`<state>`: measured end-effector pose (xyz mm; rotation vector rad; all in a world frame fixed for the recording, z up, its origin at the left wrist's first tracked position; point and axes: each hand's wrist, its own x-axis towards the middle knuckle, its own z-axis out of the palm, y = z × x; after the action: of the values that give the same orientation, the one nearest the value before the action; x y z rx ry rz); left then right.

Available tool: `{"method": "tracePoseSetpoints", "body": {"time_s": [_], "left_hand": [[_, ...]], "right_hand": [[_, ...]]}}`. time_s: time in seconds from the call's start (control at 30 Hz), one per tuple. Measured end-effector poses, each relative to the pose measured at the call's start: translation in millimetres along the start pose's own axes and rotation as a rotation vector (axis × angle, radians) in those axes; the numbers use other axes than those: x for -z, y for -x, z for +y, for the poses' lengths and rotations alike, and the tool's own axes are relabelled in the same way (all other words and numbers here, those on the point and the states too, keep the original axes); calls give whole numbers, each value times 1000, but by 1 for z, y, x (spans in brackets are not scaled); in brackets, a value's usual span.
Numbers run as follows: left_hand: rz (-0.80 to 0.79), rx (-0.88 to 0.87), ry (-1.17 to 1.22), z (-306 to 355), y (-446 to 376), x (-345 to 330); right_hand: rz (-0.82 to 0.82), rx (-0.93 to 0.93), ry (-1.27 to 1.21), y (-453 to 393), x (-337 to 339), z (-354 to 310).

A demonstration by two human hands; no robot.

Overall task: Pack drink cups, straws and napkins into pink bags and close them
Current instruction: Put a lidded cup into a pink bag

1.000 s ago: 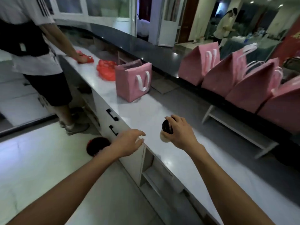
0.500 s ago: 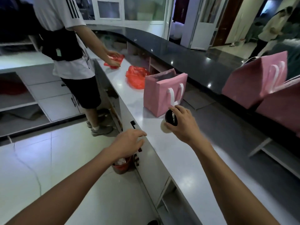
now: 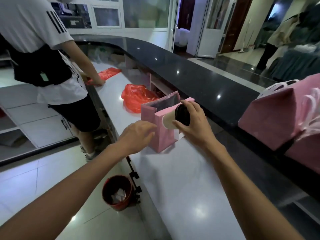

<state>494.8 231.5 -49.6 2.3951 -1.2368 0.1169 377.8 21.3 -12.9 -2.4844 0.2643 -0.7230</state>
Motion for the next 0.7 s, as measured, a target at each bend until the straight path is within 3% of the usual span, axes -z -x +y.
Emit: {"method": "tracePoseSetpoints", "body": {"time_s": [0.2,0.43,0.57,0.7], "left_hand": [[68,-112,-3,-20,-75,-1],[-37,-224,-18,-65,-149,-24],[-121,-288,-25,-82,-167,-35],[-221,-241,-81,-88,-167,-40]], "right_hand": [[58,6,61,-61,-4,18],[53,-58,148,-130,-32,35],[-89,-118,255,-165,-51,47],[-310,-193,282,-185,-67,60]]}}
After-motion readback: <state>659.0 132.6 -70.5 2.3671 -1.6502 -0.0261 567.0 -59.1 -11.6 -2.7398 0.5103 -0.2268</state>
